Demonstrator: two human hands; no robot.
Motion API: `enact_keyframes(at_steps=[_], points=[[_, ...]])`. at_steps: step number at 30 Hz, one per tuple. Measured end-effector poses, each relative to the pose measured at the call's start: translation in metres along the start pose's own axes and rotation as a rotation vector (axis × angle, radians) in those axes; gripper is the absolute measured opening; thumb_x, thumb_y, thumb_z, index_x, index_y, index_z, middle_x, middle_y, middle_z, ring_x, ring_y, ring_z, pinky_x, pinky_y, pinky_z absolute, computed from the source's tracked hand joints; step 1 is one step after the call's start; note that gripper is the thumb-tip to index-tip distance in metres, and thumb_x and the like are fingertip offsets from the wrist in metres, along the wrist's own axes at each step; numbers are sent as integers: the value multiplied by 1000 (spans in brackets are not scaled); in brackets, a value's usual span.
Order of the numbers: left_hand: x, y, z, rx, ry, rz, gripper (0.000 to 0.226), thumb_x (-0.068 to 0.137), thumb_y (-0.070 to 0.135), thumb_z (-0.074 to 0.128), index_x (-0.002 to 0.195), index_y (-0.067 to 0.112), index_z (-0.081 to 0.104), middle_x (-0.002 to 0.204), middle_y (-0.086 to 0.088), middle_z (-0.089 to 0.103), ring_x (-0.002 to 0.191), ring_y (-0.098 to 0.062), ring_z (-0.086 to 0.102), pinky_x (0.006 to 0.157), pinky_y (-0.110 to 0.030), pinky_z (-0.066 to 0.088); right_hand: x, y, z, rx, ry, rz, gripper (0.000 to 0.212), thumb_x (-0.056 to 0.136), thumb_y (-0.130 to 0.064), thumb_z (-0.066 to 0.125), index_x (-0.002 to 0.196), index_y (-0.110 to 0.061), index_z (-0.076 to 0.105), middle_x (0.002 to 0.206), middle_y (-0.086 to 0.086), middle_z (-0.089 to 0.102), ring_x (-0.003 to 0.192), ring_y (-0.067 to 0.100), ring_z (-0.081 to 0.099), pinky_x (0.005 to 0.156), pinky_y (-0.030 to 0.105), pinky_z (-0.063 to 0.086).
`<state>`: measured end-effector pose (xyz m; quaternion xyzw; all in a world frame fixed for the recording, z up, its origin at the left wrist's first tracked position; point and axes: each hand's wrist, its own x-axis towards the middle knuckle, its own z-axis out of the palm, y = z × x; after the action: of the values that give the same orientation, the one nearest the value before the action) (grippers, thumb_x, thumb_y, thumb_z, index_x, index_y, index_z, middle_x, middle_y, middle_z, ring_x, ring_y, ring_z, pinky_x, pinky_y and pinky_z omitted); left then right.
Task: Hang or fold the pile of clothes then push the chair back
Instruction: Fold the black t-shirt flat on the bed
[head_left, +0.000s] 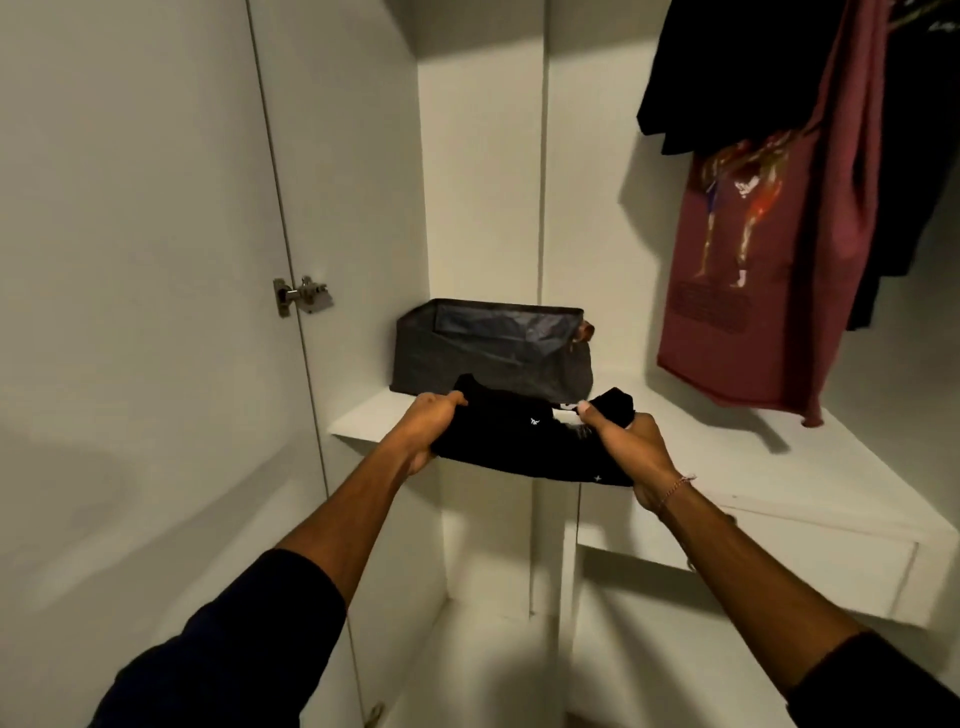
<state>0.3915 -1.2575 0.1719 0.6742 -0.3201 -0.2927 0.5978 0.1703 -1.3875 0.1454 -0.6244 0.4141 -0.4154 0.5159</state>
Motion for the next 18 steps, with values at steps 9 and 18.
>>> enact_keyframes(at_steps=[9, 18], points=[[152, 68, -22, 122, 207, 173, 24, 95, 20, 67, 104, -3, 71, 99, -19, 71, 89, -28, 69, 88, -46, 58, 169, -51, 62, 86, -46, -21, 31, 101, -37, 46, 113, -10, 58, 111, 13, 68, 103, 34, 66, 94, 54, 55], [332, 105, -53, 254, 210, 124, 31, 90, 18, 72, 109, -3, 62, 100, -16, 68, 81, -24, 68, 59, -32, 57, 322, -96, 131, 31, -18, 15, 39, 92, -30, 55, 119, -2, 57, 107, 15, 66, 93, 30, 69, 83, 45, 61]])
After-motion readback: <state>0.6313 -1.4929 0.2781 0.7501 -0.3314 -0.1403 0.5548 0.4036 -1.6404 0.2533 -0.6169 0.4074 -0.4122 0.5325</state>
